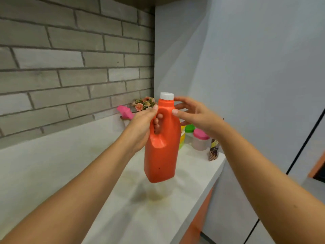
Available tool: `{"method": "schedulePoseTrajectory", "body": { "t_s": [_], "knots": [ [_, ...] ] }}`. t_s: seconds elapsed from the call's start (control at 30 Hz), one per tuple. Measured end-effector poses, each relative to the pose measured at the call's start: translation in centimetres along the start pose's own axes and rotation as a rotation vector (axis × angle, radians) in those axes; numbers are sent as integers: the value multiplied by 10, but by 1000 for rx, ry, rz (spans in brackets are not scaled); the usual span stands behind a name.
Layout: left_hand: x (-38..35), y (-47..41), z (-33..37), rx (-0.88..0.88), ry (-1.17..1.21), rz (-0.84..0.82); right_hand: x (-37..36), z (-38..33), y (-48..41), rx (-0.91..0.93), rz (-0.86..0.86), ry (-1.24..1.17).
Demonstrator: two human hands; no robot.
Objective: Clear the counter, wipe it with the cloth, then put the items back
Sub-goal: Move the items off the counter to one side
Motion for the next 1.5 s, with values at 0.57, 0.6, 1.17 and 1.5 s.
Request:
{"method": "schedulePoseTrajectory", "body": {
  "t_s": [0.57,0.6,1.17,1.5],
  "knots": [
    [-76,-115,-122,105,178,18,80,115,-81,-13,14,306],
    [-78,-121,-126,116,191,18,81,120,-85,-15,23,324],
    [-87,-183,-156,91,107,69,99,153,-118,-48,95,348],
    [-75,-165,-135,66,-113,128,90,128,-120,103,196,468]
  ]
}}
Point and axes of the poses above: each hand's wrist, its own y-axis away from the middle knuckle, its own x-axis out of the back of the hand, z = x × y, the point moved 2 cm from there along -y, towards the middle knuckle, and after that the axes turned 1 degree about -z, right-handed, at the moved point
